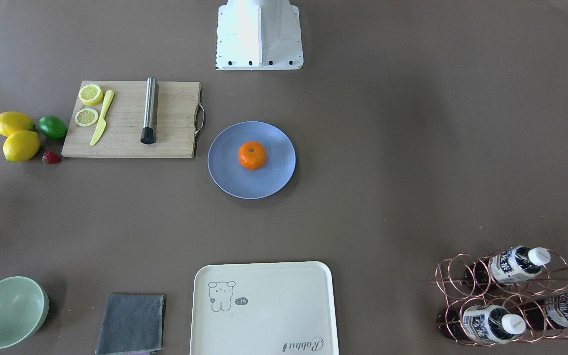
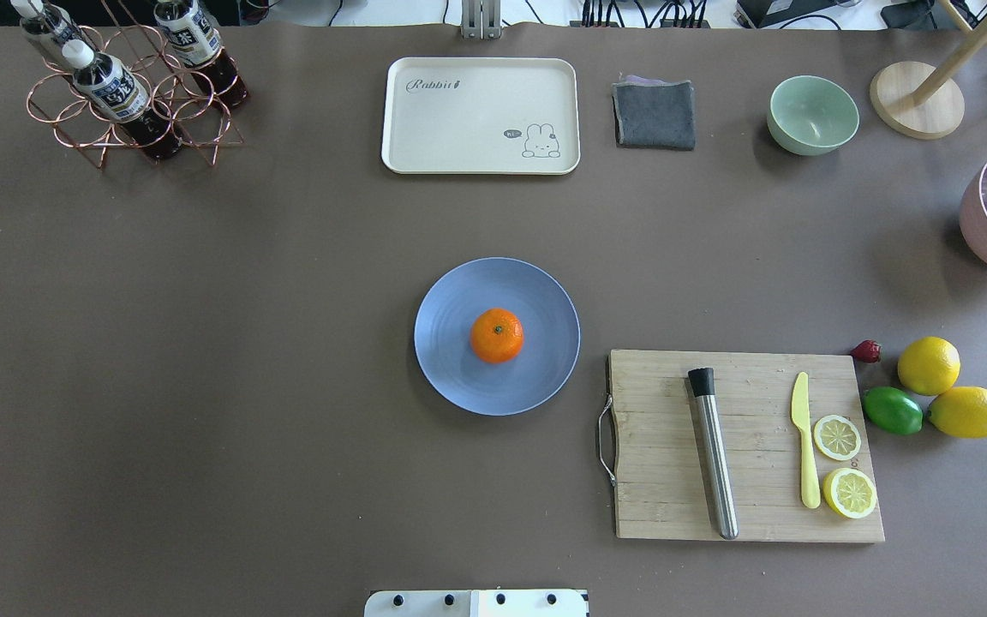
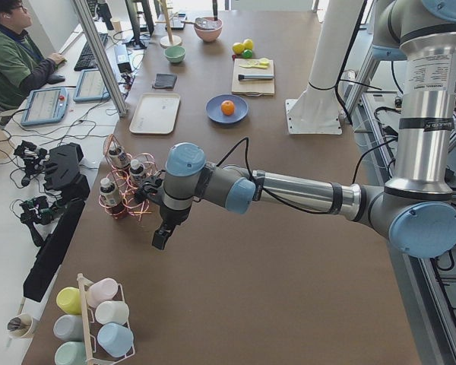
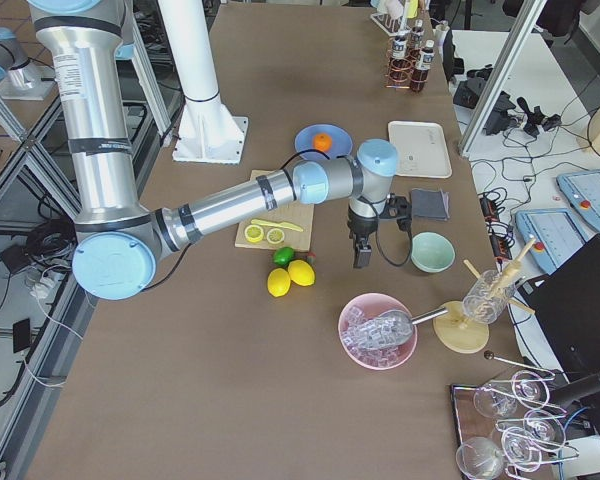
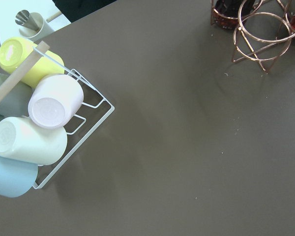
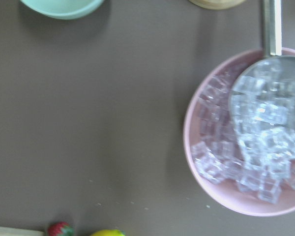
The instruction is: Pick orange to plate
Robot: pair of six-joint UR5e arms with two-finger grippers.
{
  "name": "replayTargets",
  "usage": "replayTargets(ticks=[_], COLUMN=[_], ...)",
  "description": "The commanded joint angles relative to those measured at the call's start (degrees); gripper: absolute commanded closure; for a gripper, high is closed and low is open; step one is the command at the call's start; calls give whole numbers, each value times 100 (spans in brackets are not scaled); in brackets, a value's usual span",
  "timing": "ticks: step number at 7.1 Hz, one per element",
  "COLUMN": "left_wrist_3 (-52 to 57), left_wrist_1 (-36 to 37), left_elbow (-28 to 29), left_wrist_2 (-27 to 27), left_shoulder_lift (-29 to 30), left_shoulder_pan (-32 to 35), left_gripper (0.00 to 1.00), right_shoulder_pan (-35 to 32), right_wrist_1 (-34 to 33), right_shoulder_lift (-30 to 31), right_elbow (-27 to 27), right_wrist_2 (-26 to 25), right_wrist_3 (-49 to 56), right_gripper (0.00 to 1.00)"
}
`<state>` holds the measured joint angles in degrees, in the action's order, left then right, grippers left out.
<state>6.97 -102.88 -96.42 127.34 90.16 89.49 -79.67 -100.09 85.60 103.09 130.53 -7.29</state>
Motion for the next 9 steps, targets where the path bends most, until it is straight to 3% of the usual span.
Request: replayTargets(ticks=[1,3,9], left_wrist_3=[94,94,94], left_wrist_1=[-82,-118,-285], left_elbow=[552,581,572], left_wrist_2=[624,625,625], left_shoulder_lift=[-165,-410,-403], left_shoulder_pan=[86,86,121], left_gripper=[2,2,2], right_shoulder_pan=[-969,-1191,-1183], right_wrist_1=[60,95,139], right_shoulder_lift=[736,757,660], right_elbow=[-272,-368,-474], right_wrist_2=[219,262,306], right_wrist_3=[1114,1071,1045], right_gripper=[0,0,0])
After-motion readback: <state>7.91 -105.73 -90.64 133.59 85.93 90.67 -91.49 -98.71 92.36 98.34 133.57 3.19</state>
